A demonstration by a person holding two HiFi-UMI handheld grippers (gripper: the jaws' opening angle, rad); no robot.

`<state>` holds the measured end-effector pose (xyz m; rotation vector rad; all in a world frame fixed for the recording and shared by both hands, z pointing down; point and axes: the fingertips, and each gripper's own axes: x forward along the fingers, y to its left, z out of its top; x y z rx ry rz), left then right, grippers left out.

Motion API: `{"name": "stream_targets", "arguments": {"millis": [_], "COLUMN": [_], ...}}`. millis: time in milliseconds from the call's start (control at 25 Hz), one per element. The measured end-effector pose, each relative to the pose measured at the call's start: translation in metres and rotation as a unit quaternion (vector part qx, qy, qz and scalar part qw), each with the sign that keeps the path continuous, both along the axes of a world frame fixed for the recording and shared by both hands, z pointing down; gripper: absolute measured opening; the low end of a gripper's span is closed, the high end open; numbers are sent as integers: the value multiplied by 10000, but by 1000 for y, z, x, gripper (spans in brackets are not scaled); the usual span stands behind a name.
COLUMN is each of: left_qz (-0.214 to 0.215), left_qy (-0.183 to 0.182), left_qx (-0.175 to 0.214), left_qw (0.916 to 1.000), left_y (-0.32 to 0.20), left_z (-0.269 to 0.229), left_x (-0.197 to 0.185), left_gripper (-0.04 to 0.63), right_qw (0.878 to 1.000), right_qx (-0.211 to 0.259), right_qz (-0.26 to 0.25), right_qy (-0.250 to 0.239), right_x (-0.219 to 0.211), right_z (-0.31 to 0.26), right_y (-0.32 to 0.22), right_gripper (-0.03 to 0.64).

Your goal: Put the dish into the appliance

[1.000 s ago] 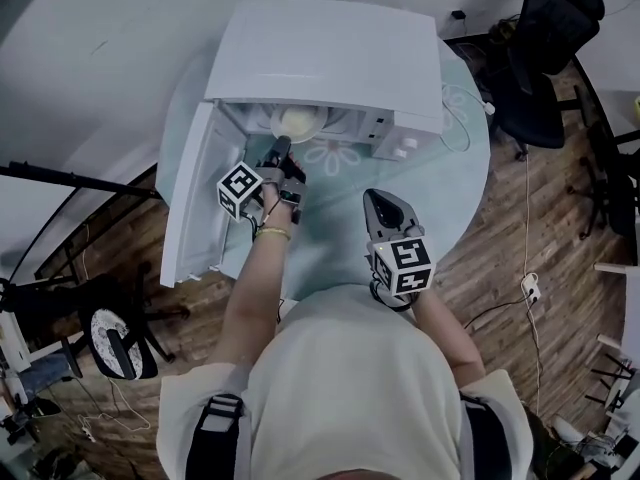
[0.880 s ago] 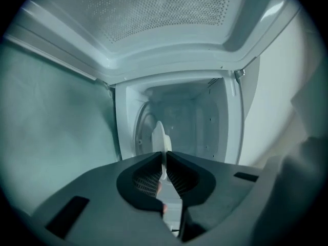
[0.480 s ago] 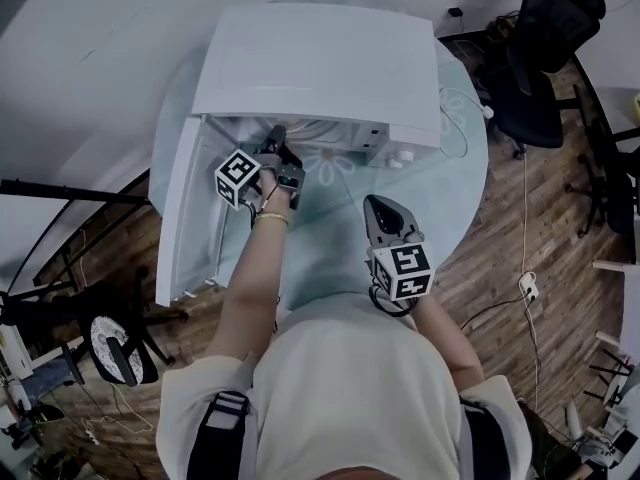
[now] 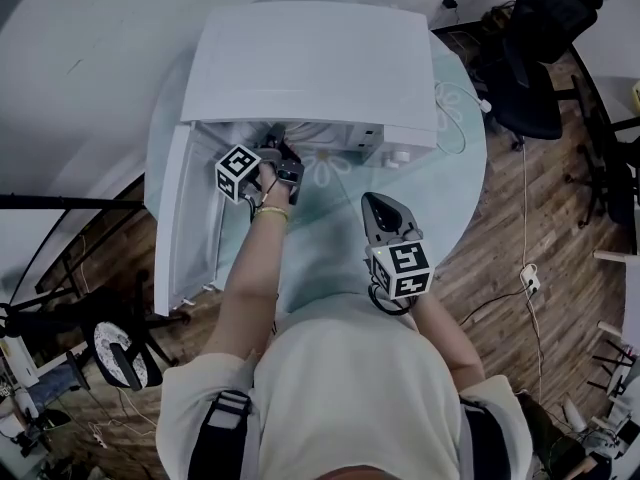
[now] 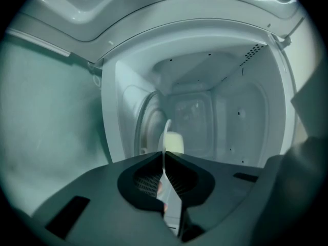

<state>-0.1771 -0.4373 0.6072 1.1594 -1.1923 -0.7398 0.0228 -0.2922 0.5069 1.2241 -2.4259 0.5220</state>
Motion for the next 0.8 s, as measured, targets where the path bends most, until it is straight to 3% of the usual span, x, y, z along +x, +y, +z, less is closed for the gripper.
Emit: {"name": "stream_targets", "arguments": {"millis": [400,800], "left_qz": [61,128], "left_qy": [52,182], "left_qx": [-2,64], "left_qw": [10000,9997], "left_y": [1,9], "left_z": [-4,-9], "left_x": [3,8], "left_gripper": [29,121], "right_qw": [10000,10000], "right_qx": [-6,39], "right_qz": [-3,-1], "right_qy": [-33,-60], "right_x": [-3,-5], "right_z": [1,-3], "right_y": [5,13], "right_gripper": [5,5]}}
